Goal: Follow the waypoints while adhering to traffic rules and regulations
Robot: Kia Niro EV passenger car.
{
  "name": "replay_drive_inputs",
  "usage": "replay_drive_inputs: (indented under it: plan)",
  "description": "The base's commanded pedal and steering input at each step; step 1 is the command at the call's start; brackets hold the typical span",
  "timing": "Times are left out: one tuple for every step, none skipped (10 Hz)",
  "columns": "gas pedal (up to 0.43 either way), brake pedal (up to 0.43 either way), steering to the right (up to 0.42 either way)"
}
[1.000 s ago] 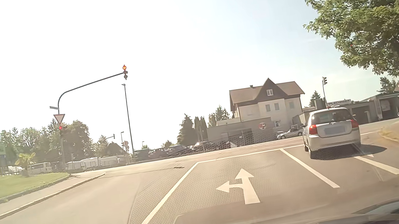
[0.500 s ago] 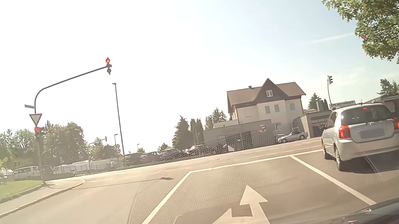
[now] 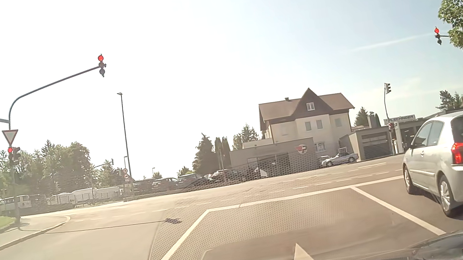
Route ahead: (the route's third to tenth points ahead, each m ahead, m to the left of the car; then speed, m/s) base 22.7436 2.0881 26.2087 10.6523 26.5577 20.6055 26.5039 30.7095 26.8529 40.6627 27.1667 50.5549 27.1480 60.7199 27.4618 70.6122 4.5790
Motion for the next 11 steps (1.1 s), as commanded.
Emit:
replay_drive_inputs:
  plan:
    - [0.000, 0.110, 0.018]
    - [0.000, 0.110, 0.017]
    - [0.000, 0.116, 0.015]
    - [0.000, 0.116, 0.014]
    - [0.000, 0.122, 0.011]
    - [0.000, 0.128, 0.009]
    - [0.000, 0.134, 0.010]
    - [0.000, 0.146, 0.009]
    - [0.000, 0.152, 0.009]
    - [0.000, 0.165, 0.009]
    - [0.000, 0.171, 0.008]
